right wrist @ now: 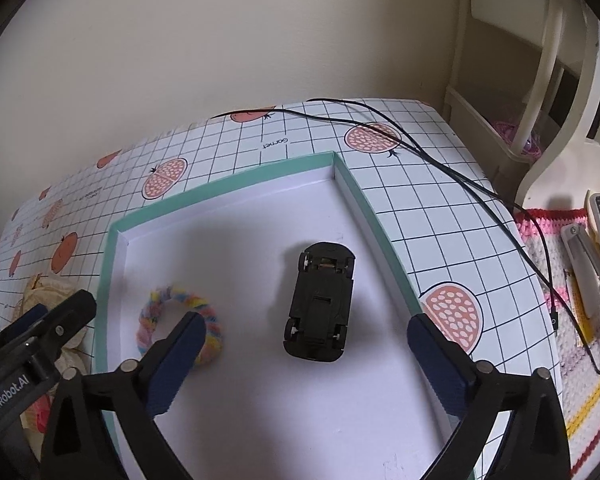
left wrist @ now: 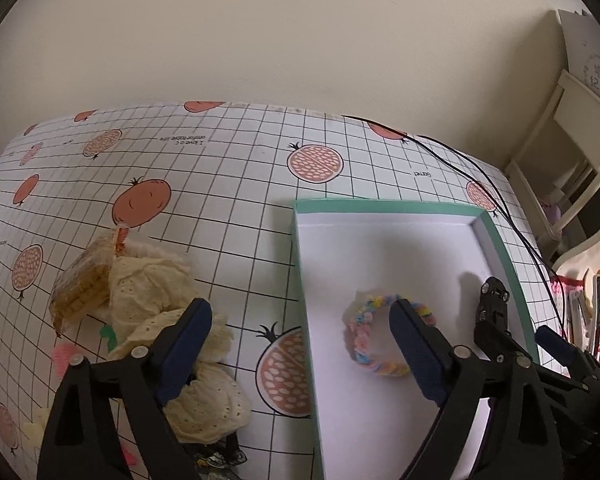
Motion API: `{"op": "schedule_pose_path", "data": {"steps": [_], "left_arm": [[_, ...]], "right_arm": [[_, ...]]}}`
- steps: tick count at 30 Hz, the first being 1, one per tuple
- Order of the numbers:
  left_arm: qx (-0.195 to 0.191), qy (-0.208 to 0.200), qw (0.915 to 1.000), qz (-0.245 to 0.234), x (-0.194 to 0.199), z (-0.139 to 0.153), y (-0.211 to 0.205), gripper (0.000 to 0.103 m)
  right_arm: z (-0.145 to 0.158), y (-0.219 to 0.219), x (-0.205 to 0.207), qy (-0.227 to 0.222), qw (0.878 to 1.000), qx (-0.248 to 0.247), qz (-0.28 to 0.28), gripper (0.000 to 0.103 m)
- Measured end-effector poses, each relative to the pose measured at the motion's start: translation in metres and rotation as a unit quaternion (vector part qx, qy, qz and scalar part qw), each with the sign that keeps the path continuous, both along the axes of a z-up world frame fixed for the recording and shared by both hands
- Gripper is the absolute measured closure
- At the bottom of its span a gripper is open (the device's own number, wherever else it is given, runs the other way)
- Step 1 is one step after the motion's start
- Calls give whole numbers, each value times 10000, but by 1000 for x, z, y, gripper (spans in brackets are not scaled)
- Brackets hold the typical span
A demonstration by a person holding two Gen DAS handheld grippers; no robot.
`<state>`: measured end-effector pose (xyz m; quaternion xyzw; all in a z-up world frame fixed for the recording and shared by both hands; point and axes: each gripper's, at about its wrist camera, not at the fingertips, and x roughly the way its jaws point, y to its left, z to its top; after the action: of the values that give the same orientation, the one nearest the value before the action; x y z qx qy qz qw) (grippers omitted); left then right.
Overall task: Organize objects
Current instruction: 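Withdraw both tools from the tray back toward the remaining items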
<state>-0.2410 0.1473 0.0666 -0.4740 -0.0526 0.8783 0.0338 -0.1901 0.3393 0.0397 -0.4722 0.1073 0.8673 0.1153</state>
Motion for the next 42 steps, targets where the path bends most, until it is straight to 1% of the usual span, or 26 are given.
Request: {"op": "schedule_pose_path", "data": {"steps": [2,8,12,15,18,22,27,30,35,39,42], "left_arm": [[-49,23,10000,37,-1,0,-1,12],[-109,153,9998,106,0,3,-3,3],[-64,195,9997,98,1,6,-5,3],[55,197,9998,75,2,11,-8,3],[130,260,9996,72,7,20,-14,3],[101,370,9991,159,13,32,-27,3],[133,516,9978,389,24,47,-59,3],[232,546,9963,623,31,53,-85,3],[262,643,9931,943,42,61,-125,3],[325,623,9919,1060,52,62,-152,3],[404,524,9920,1076,58,60,-169,3]], "right_arm": [[1,2,0,25,10000,-17,-31,0],[2,3,0,22,10000,74,-63,0],[2,4,1,24,10000,12,-59,0],[2,3,1,16,10000,-70,-5,0],[6,-2,1,98,9998,-114,119,0],[15,-14,3,243,9993,-137,266,0],[28,-39,6,359,9978,-149,531,0],[35,-54,7,401,9969,-130,662,0],[45,-85,9,434,9933,-314,1028,0],[49,-111,10,378,9898,-335,1329,0],[48,-128,12,372,9874,-347,1498,0]]}}
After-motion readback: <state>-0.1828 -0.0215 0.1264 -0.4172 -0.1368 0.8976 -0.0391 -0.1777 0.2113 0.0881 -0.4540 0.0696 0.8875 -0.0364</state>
